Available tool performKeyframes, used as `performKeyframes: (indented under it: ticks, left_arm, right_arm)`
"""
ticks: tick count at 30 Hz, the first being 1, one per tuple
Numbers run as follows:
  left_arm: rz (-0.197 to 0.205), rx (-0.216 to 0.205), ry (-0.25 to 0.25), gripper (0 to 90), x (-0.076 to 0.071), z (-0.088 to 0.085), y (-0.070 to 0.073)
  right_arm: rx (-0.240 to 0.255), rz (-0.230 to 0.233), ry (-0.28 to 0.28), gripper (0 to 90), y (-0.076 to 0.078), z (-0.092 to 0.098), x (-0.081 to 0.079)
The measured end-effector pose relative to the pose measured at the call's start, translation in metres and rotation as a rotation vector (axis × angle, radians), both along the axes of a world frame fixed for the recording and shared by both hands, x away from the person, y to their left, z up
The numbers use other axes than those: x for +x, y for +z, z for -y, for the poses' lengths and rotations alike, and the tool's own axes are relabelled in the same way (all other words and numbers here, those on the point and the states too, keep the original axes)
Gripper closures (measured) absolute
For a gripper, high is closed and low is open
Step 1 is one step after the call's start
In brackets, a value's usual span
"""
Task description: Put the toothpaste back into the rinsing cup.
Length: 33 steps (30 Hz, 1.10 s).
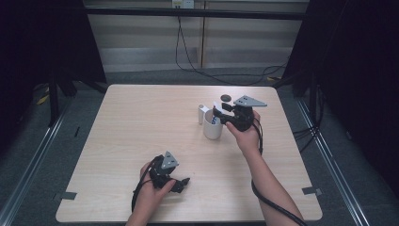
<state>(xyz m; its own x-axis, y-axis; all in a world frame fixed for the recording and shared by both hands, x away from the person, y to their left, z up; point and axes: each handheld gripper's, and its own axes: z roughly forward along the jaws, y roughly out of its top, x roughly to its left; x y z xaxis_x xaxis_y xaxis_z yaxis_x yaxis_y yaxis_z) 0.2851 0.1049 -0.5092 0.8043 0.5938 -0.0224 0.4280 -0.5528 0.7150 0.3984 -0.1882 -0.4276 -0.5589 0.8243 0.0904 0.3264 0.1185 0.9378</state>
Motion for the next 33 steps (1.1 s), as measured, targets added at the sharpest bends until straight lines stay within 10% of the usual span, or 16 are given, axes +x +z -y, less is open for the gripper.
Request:
performKeyframes:
  ticks: [17, 33]
  left_arm:
    - [0.0, 0.0, 0.0, 9.6, 0.0, 0.0, 0.0]
    - [0.0, -0.001, -0.001, 9.4, 0.0, 0.0, 0.0]
  right_arm:
    - [-0.02, -0.076, 0.047, 23.8, -0.007, -0.003, -0.007]
    - [-0.037, -0.097, 0.072, 21.1, -0.006, 0.009, -0.023]
